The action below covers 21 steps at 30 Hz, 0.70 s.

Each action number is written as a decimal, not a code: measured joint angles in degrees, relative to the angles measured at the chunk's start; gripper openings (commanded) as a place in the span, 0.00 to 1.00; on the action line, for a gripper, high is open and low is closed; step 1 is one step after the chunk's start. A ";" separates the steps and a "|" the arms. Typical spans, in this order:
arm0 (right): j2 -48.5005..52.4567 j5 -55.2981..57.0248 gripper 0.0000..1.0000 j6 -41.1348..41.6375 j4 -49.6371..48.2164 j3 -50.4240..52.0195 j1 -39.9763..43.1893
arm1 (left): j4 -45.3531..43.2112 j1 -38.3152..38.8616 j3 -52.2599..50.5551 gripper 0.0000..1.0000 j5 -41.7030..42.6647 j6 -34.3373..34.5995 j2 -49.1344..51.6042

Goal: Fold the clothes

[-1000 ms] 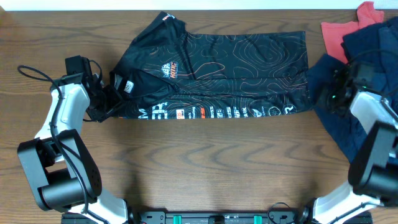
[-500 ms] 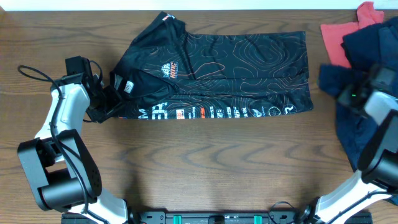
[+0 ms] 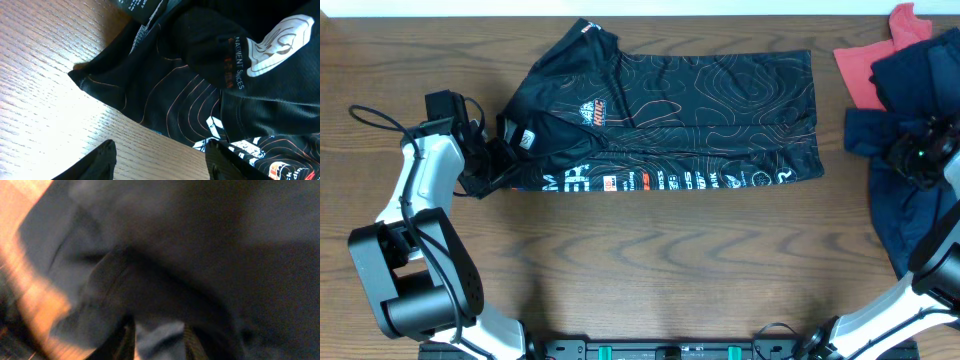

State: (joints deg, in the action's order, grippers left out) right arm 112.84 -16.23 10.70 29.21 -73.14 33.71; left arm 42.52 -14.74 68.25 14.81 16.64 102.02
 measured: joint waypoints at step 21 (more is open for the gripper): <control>-9.18 4.57 0.65 -6.73 6.34 7.87 -18.93 | -2.32 0.00 -0.04 0.70 -6.08 -0.15 0.00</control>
State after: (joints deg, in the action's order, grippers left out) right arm 103.66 -11.66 3.97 35.55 -65.28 14.79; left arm 40.21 -14.74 68.20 8.73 16.49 102.02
